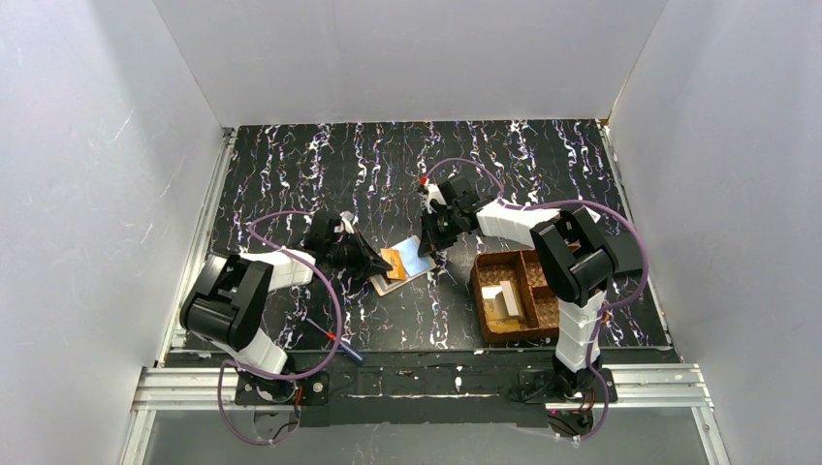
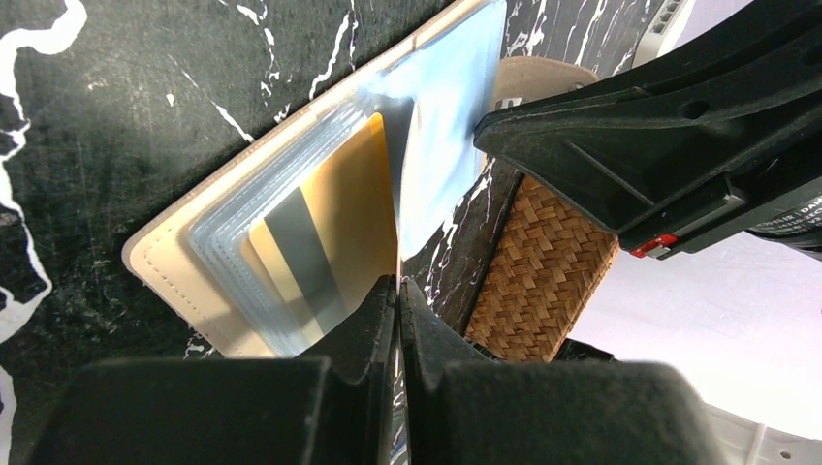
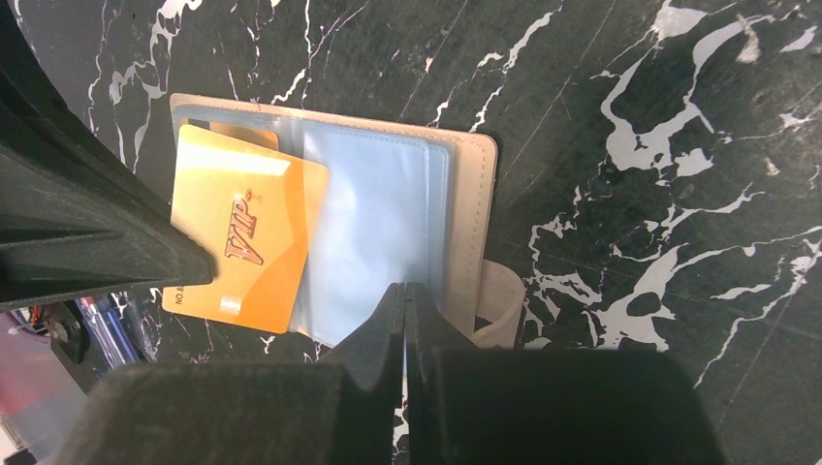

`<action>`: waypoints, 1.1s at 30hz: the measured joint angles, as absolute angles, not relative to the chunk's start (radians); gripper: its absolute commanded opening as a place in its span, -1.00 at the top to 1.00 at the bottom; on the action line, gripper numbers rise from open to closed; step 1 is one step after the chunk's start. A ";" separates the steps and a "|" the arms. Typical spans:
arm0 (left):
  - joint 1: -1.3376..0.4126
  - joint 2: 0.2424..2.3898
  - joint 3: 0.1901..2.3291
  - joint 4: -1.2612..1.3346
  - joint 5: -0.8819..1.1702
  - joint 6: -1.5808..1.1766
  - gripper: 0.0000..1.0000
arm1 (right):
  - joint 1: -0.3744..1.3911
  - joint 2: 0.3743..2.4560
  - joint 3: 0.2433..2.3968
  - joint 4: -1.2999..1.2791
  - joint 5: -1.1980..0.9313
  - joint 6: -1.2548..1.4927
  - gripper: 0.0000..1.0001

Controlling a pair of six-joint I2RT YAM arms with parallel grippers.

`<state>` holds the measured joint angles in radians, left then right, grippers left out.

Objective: Put the credit cards into the card holder
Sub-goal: Insert the credit card into the card holder.

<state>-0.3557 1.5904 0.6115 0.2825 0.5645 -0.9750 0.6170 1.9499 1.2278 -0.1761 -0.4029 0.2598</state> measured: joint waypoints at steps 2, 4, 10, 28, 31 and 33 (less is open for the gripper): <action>-0.356 1.595 0.602 0.312 0.560 -0.987 1.00 | 0.617 1.950 1.228 -0.176 -0.404 0.262 0.92; -0.356 1.596 0.588 0.342 0.553 -1.002 1.00 | 0.617 1.950 1.228 -0.175 -0.406 0.262 0.93; -0.357 1.596 0.558 0.417 0.521 -1.041 1.00 | 0.617 1.951 1.228 -0.175 -0.407 0.263 0.94; -0.393 1.626 0.517 0.579 0.456 -1.139 1.00 | 0.617 1.951 1.228 -0.168 -0.409 0.268 0.96; -0.395 1.629 0.516 0.587 0.456 -1.128 1.00 | 0.617 1.951 1.227 -0.168 -0.410 0.267 0.96; -0.395 1.629 0.512 0.594 0.457 -1.109 1.00 | 0.617 1.951 1.227 -0.167 -0.411 0.267 0.96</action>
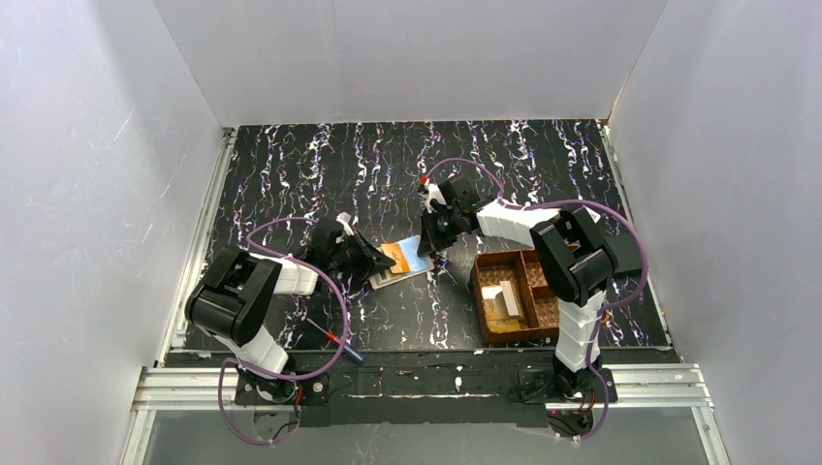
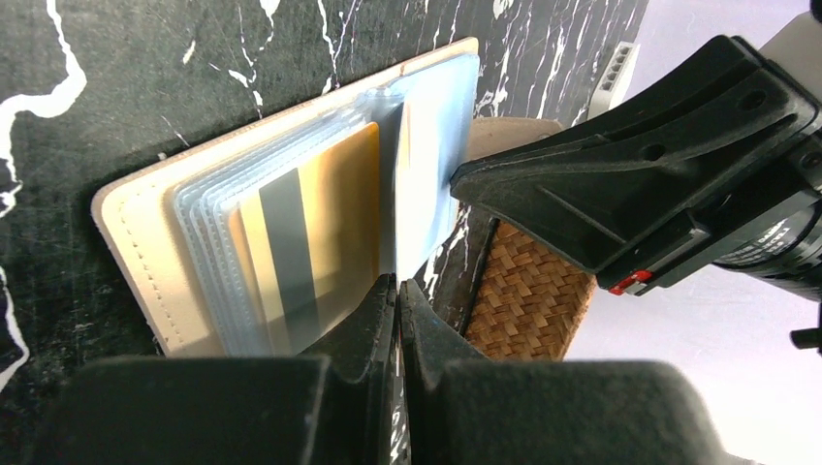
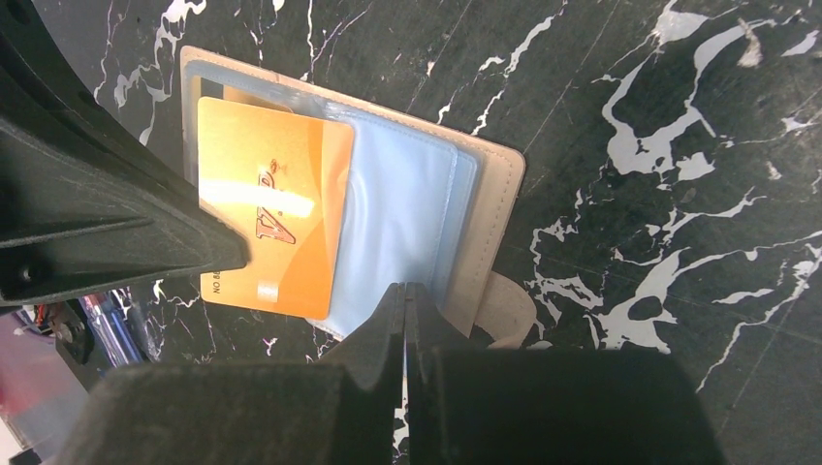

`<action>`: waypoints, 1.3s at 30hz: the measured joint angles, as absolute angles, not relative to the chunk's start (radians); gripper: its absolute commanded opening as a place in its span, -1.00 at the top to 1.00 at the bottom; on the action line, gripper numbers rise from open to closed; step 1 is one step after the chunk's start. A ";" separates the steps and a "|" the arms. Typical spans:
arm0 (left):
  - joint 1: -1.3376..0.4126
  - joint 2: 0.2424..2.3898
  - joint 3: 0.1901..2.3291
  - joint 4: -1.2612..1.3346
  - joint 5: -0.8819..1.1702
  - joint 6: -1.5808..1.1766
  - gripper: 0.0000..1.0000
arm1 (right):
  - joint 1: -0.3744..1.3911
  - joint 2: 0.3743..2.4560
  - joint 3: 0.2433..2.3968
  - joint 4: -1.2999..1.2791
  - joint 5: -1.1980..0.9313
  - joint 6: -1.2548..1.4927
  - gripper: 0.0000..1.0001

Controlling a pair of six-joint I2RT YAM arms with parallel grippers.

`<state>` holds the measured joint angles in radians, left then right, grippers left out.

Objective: Put the credit cards into the card holder
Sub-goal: Insert the credit card into the card holder.

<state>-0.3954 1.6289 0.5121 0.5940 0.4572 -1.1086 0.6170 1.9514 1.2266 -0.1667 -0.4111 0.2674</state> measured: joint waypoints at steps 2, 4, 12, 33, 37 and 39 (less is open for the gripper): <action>-0.395 1.629 0.507 0.598 0.463 -1.081 1.00 | 0.617 1.951 1.226 -0.166 -0.412 0.267 0.96; -0.395 1.629 0.507 0.598 0.475 -1.050 1.00 | 0.617 1.951 1.225 -0.164 -0.414 0.267 0.96; -0.390 1.624 0.508 0.562 0.517 -0.952 1.00 | 0.616 1.951 1.221 -0.157 -0.421 0.267 0.97; -0.316 1.681 0.655 0.379 0.656 -0.793 1.00 | 0.616 1.953 1.221 -0.156 -0.429 0.266 0.97; -0.310 1.681 0.708 0.277 0.658 -0.723 1.00 | 0.616 1.955 1.221 -0.156 -0.430 0.266 0.97; -0.310 1.682 0.726 0.239 0.657 -0.697 1.00 | 0.616 1.955 1.221 -0.155 -0.431 0.266 0.97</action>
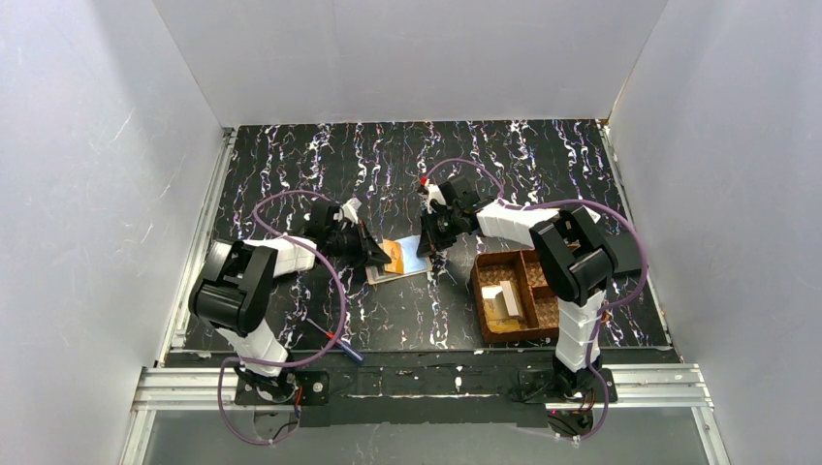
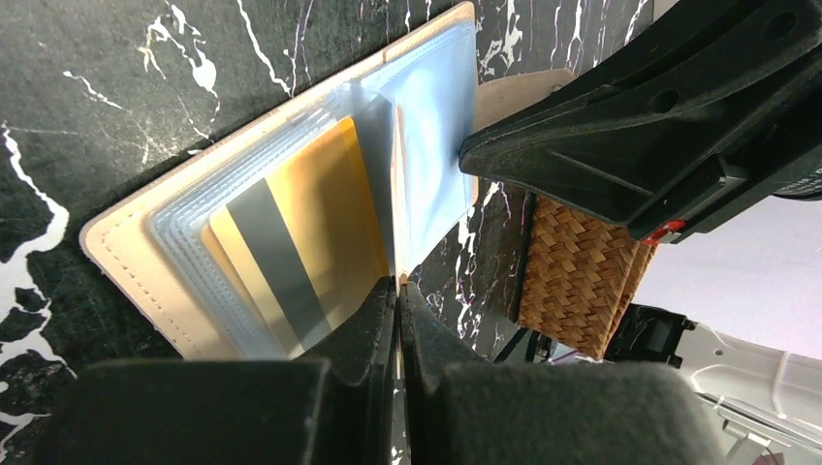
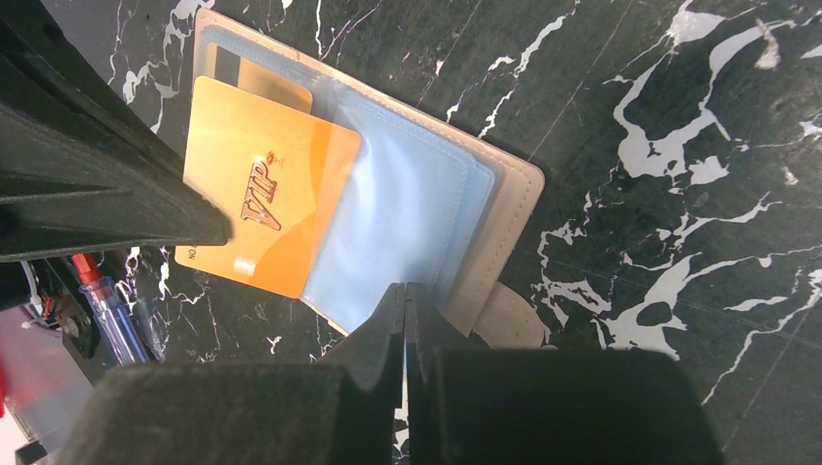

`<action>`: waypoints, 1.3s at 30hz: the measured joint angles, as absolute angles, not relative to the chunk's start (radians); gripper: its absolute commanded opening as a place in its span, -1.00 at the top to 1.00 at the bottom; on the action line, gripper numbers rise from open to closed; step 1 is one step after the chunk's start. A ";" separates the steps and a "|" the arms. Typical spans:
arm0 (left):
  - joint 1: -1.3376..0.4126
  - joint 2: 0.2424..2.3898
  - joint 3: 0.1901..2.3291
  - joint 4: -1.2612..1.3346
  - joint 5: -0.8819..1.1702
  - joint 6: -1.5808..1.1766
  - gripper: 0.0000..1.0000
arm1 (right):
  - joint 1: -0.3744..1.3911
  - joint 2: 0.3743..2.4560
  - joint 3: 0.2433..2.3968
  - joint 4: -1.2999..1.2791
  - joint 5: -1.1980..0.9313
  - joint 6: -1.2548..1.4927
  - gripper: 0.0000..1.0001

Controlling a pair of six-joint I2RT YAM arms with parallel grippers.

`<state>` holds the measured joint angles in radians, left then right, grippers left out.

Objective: Put the credit cards into the card holder
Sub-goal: Insert the credit card into the card holder.

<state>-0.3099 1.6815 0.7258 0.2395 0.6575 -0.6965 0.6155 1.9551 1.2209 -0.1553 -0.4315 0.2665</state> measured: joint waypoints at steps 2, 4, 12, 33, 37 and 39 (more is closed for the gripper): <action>-0.310 1.682 0.737 0.216 0.657 -0.672 1.00 | 0.615 1.956 1.221 -0.155 -0.433 0.266 0.97; -0.310 1.687 0.744 0.201 0.658 -0.655 1.00 | 0.615 1.956 1.221 -0.155 -0.434 0.266 0.97; -0.310 1.734 0.768 0.188 0.680 -0.651 1.00 | 0.614 1.957 1.221 -0.154 -0.438 0.266 0.97; -0.308 1.759 0.760 0.318 0.671 -0.715 1.00 | 0.611 1.959 1.221 -0.153 -0.445 0.266 0.97; -0.308 1.759 0.760 0.332 0.655 -0.714 1.00 | 0.611 1.959 1.221 -0.153 -0.445 0.266 0.97; -0.308 1.759 0.760 0.338 0.644 -0.712 1.00 | 0.611 1.959 1.221 -0.153 -0.445 0.266 0.97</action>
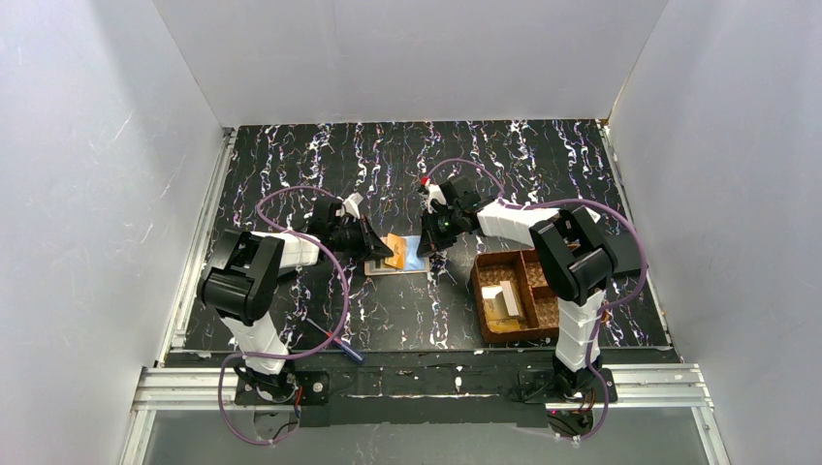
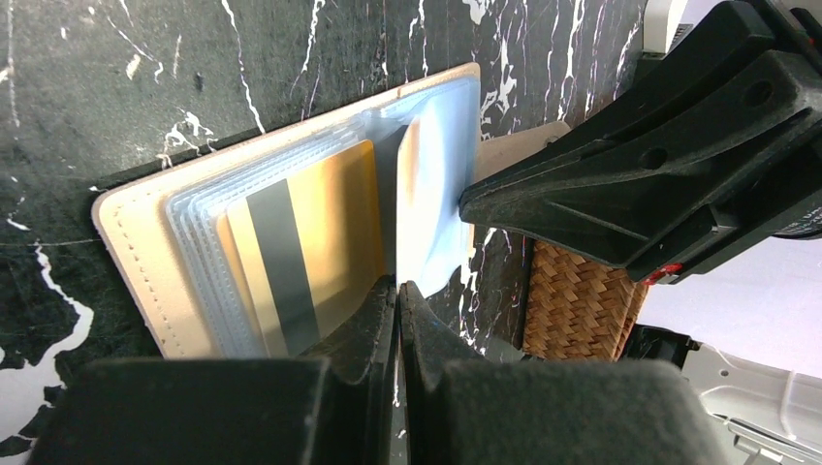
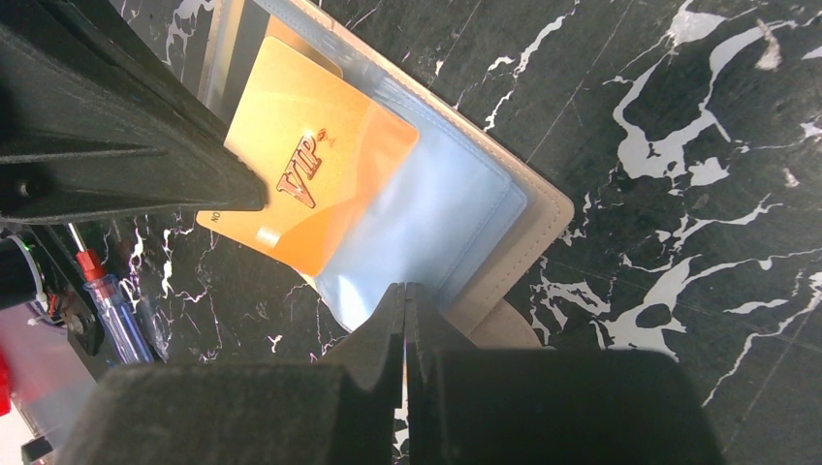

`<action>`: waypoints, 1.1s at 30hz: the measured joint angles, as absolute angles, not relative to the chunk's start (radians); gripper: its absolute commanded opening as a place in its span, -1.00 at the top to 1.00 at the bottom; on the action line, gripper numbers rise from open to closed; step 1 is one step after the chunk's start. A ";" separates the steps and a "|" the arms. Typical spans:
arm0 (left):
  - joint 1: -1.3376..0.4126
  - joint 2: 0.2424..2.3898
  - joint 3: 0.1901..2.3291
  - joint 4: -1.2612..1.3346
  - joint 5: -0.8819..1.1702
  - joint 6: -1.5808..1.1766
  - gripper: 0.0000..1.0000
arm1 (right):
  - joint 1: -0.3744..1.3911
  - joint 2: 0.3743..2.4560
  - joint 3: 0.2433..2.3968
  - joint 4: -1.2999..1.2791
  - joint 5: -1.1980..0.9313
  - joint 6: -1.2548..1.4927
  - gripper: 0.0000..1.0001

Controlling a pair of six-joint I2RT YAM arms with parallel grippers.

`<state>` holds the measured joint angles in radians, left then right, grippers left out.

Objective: Put the credit cards into the card holder
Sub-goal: Insert the credit card into the card holder.

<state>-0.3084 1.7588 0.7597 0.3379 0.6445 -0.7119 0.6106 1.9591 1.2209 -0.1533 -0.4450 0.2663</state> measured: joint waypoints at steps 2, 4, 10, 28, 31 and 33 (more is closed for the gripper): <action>-0.308 1.759 0.760 0.342 0.637 -0.704 1.00 | 0.611 1.959 1.221 -0.153 -0.445 0.266 0.97; -0.308 1.759 0.760 0.344 0.632 -0.696 1.00 | 0.611 1.959 1.221 -0.153 -0.445 0.266 0.97; -0.309 1.752 0.760 0.329 0.615 -0.660 1.00 | 0.611 1.962 1.221 -0.152 -0.447 0.266 0.97; -0.310 1.742 0.846 0.201 0.580 -0.546 1.00 | 0.611 1.971 1.221 -0.138 -0.469 0.268 0.97; -0.310 1.747 0.864 0.192 0.579 -0.535 1.00 | 0.611 1.975 1.223 -0.135 -0.477 0.271 0.97; -0.310 1.747 0.864 0.182 0.579 -0.529 1.00 | 0.611 1.976 1.223 -0.134 -0.479 0.273 0.97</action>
